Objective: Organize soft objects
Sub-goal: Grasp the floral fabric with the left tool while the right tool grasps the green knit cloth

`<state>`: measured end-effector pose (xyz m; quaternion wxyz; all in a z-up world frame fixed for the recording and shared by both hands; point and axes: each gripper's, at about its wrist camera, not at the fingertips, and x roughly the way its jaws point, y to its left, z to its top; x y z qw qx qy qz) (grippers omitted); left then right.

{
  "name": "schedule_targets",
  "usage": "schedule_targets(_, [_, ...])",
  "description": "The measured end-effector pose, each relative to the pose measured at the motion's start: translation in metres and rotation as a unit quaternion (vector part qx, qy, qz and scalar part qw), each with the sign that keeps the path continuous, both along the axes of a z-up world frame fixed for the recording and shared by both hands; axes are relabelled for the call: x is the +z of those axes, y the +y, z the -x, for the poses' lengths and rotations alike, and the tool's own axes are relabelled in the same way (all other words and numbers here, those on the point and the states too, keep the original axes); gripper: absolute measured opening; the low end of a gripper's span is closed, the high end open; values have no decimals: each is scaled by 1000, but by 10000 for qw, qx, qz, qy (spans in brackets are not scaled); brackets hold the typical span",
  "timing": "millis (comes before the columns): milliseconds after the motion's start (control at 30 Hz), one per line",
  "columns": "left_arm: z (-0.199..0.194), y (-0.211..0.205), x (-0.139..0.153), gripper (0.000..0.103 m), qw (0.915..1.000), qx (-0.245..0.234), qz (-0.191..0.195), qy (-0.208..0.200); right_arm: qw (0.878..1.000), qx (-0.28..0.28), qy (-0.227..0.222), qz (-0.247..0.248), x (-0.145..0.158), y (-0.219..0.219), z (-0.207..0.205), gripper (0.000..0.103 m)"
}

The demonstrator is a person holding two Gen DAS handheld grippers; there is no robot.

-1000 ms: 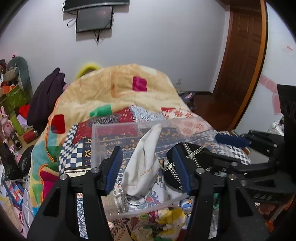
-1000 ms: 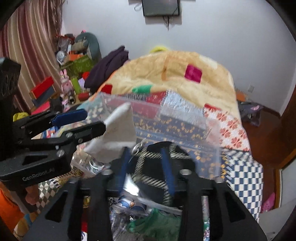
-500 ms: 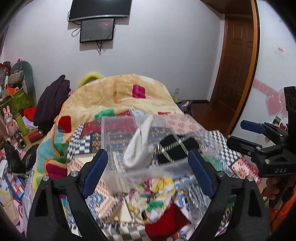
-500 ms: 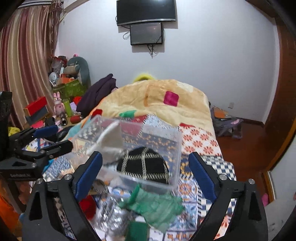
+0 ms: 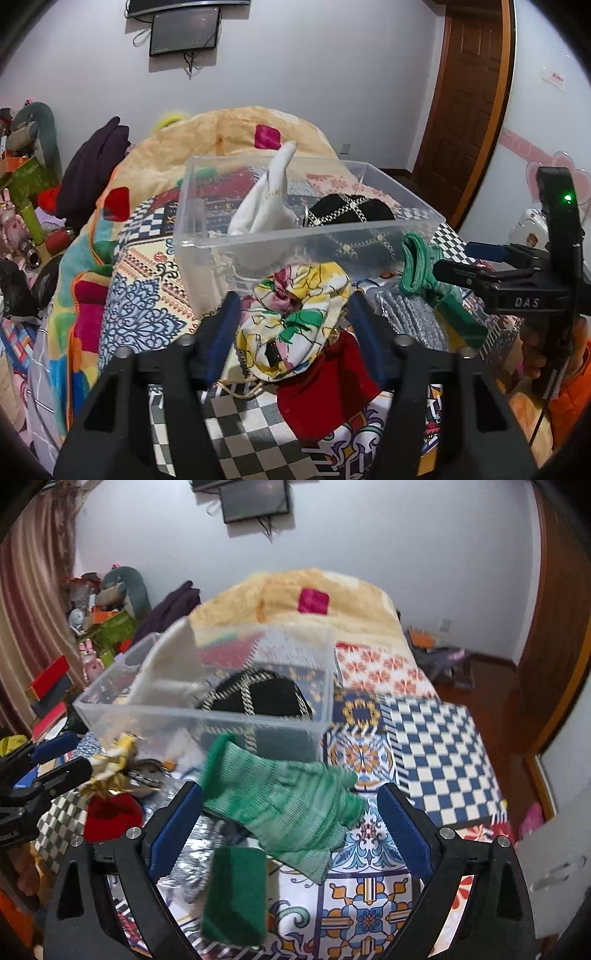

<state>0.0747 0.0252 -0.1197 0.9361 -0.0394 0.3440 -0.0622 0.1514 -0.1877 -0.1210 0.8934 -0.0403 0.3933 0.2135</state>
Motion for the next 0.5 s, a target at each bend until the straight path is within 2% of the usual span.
schedule_targets(167, [-2, -1, -11, 26, 9998, -105, 95, 156, 9993, 212, 287, -106, -10, 5, -1, 73])
schedule_targets(267, [-1, -1, -13, 18, 9998, -92, 111, 161, 9990, 280, 355, -46, -16, 10, 0, 58])
schedule_targets(300, [0, -1, -13, 17, 9998, -86, 122, 145, 9990, 278, 345, -28, -16, 11, 1, 54])
schedule_targets(367, [2, -1, -11, 12, 9998, -84, 176, 98, 9990, 273, 354, -43, -15, 9, 2, 39])
schedule_targets(400, [4, 0, -8, 12, 9997, -79, 205, 62, 9990, 274, 358, -76, -14, 9, 1, 37])
schedule_targets(467, [5, 2, -5, 11, 9997, -71, 241, 10, 9989, 287, 335, -128, -12, 7, 3, 25])
schedule_targets(500, [6, 3, -2, 11, 9996, -70, 263, -18, 9989, 299, 327, -144, -11, 7, 4, 22])
